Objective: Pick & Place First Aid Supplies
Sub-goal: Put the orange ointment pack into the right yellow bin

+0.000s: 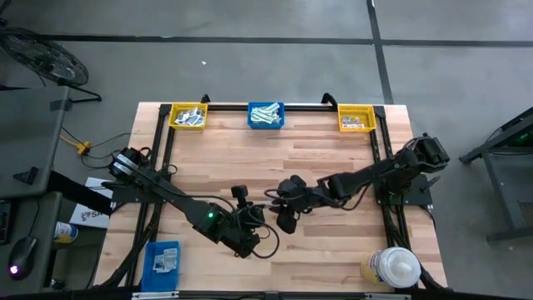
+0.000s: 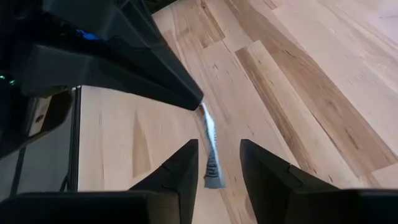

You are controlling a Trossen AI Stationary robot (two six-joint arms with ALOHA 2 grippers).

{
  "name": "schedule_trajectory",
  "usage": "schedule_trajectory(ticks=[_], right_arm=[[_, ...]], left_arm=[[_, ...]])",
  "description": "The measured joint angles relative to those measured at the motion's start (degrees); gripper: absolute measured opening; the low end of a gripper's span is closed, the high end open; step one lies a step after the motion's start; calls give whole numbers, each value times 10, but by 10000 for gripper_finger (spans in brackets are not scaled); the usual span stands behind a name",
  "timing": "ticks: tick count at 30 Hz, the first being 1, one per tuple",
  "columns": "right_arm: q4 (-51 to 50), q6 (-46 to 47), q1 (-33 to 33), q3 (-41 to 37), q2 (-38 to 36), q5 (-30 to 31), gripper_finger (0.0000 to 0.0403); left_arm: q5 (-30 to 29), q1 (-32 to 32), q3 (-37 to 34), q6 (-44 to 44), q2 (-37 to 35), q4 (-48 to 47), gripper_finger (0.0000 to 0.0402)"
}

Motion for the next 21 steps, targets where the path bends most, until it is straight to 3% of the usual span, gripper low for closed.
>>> schedule_trajectory(ticks=[5,12,21], right_arm=[[0,-9,-12,0,0,-27,89],[0,-26,-18,0,0,-62,8],[0,-22,-22,0,0,-63,2]], left_arm=[[0,0,0,0,0,0,0],[2,0,0,0,0,0,0],[4,0,0,0,0,0,2]])
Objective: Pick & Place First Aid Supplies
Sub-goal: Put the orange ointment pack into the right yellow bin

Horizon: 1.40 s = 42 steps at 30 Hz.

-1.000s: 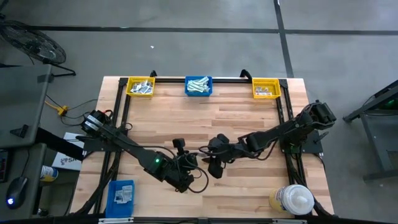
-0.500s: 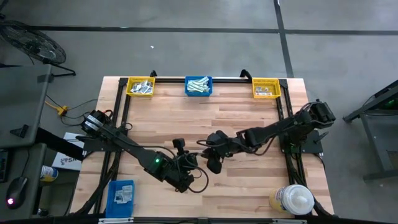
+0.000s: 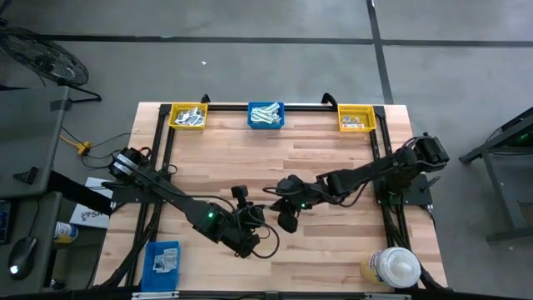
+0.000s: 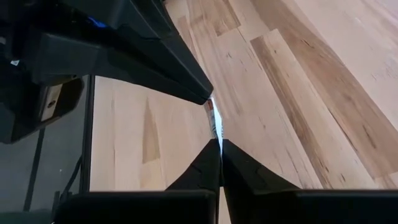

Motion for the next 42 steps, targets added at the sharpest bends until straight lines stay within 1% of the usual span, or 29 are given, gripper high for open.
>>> schedule_trajectory(ticks=[7,10,13,15,17,20,22,27,31,33,37,39,42], right_arm=[[-19,4,-5,0,-4,-13,1],[-52,6,-7,0,-13,-17,1],[-93,12,-9,0,-29,2,0],[-129,12,-14,0,-43,17,0],[-165,13,-23,0,-61,30,0],[-229,14,-43,0,-92,49,0],[-271,11,-60,0,-114,61,0],[-348,-21,-124,0,-173,77,0],[-375,-54,-185,0,-211,77,0],[-384,-64,-217,0,-223,78,0],[-407,-67,-286,0,-229,94,0],[-412,-66,-322,0,-228,102,0],[-412,-62,-375,0,-227,105,0]], left_arm=[[1,0,0,0,-12,-9,27],[-10,0,0,0,-31,-34,48],[-12,0,0,-24,-61,-79,73],[-3,0,1,-85,-84,-122,86],[19,0,1,-164,-104,-193,94],[53,-7,-1,-278,-120,-290,96],[61,-24,-9,-340,-127,-341,97],[62,-82,-36,-483,-126,-400,97],[38,-113,-79,-613,-132,-414,97],[35,-118,-101,-648,-149,-409,97],[27,-116,-162,-660,-197,-362,97],[7,-115,-201,-660,-237,-328,97],[-12,-108,-279,-650,-310,-252,97]])
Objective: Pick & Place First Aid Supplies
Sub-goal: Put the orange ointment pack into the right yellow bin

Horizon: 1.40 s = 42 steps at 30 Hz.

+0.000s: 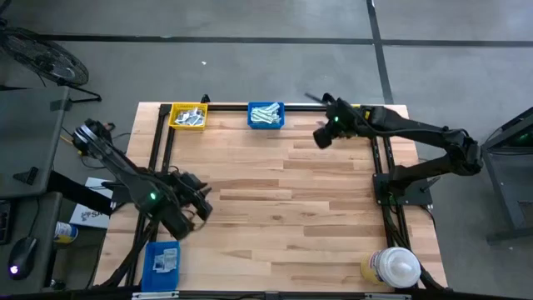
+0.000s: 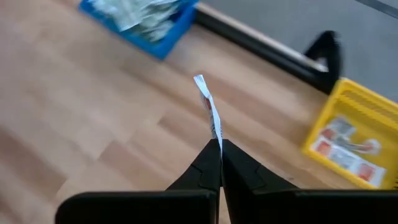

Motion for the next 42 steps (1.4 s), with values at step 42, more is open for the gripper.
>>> schedule_trajectory(ticks=[42], right_arm=[[-32,277,-247,0,212,111,0]], left_arm=[[746,659,-475,753,-524,617,52]])
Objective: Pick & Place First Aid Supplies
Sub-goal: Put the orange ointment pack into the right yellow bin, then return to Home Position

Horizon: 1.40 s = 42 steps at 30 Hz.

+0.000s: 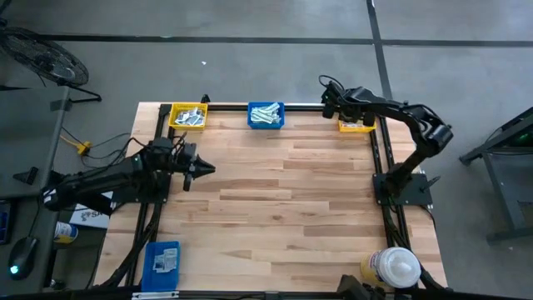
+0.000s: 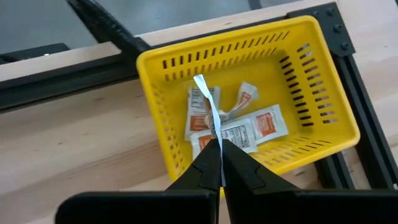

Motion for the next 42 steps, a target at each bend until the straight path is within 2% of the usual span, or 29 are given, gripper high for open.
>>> schedule_trajectory(ticks=[8,12,15,24,29,31,34,37,42], right_arm=[[-5,8,-23,0,6,-1,0],[-7,7,-33,0,6,-23,7],[-8,2,-37,0,6,-30,30],[-3,-25,-32,0,-5,-40,135],[3,-182,34,0,-63,-16,150],[8,-259,75,0,-101,-25,151],[38,-316,138,-1,-167,-49,148],[140,-320,203,-47,-245,-61,145],[391,-281,299,-221,-376,-130,146]], left_arm=[[10,4,-41,-44,-88,23,6],[4,4,-41,-58,-126,17,4],[4,4,-41,-64,-144,16,3],[15,4,-42,-99,-177,22,1],[21,4,-42,-125,-182,25,1],[19,4,-42,-133,-182,25,1],[5,4,-42,-145,-182,27,1],[-18,4,-43,-165,-182,27,1],[-57,4,-43,-193,-181,27,1]])
